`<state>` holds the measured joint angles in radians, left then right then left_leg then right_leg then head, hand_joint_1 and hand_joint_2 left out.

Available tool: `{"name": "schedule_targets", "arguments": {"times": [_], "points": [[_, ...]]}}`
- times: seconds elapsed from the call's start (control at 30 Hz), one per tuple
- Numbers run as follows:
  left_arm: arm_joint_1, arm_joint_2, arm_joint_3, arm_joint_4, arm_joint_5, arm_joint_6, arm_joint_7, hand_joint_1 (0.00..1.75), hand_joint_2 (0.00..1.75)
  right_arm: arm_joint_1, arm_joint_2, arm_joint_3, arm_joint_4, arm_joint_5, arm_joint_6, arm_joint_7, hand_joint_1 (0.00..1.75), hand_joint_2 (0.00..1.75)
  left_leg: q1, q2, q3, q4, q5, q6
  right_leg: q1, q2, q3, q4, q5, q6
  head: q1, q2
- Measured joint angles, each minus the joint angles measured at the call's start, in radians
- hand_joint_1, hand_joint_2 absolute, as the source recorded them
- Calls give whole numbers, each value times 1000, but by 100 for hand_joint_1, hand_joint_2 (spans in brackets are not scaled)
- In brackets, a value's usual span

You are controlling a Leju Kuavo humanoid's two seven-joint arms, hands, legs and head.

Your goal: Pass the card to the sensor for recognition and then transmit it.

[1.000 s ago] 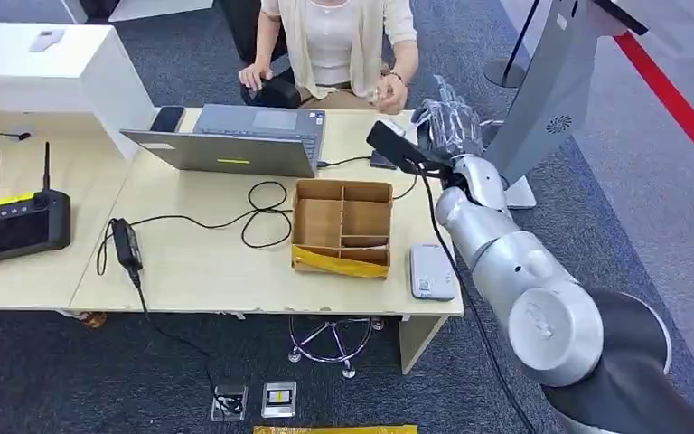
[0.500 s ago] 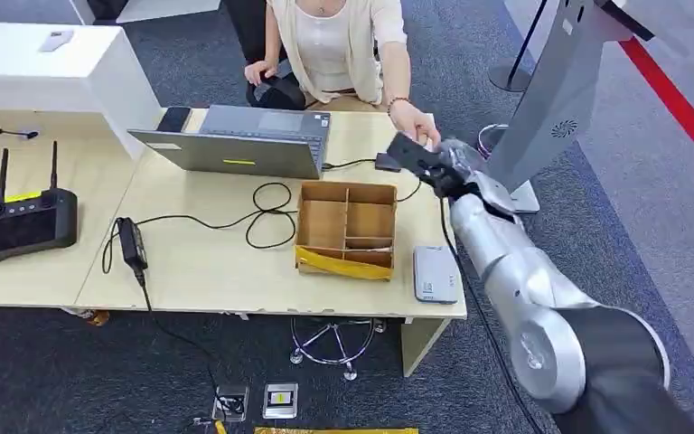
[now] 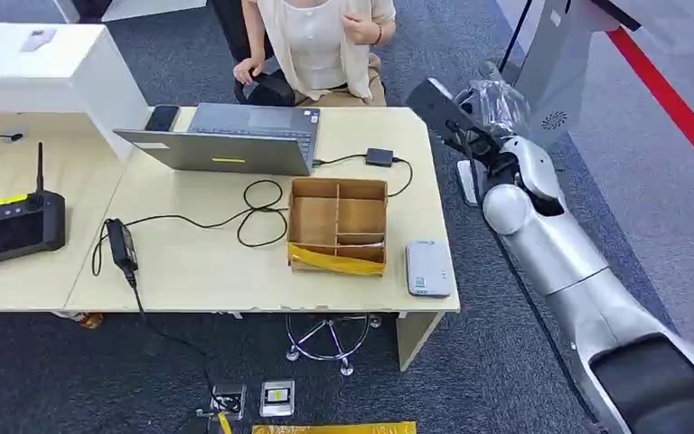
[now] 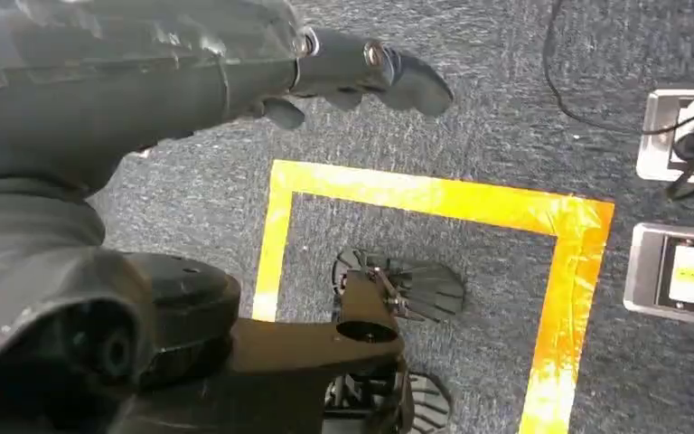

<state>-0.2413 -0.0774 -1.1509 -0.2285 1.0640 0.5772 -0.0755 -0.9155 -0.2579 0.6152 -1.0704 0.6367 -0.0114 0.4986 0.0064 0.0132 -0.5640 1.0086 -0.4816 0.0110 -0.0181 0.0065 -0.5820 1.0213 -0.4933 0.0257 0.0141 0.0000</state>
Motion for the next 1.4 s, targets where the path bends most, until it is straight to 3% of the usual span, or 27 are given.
{"name": "schedule_targets", "arguments": {"times": [0.23, 0.6, 1.4], "points": [[0, -1, 0, 0, -10, 0, 3, 0, 0, 4, -53, 126, -101, -12, -13, 14, 175, 175, 0, -2, -1, 0, 1, 0, 0, -2, 0, 0, 0, 0, 0, 0], [-2, -1, 0, 0, -18, -2, 12, 0, 0, 4, -109, 218, -176, -18, -18, 24, 175, 175, 0, -4, -1, 0, 1, 0, 0, -3, 0, 0, 0, 0, 0, 0], [-3, -2, 2, 0, -42, -11, 13, 0, 0, -10, -129, 349, -194, 3, 8, 80, 175, 175, 0, -6, -2, 0, 1, 0, 0, -5, 0, 0, 0, 0, 0, 0]]}}
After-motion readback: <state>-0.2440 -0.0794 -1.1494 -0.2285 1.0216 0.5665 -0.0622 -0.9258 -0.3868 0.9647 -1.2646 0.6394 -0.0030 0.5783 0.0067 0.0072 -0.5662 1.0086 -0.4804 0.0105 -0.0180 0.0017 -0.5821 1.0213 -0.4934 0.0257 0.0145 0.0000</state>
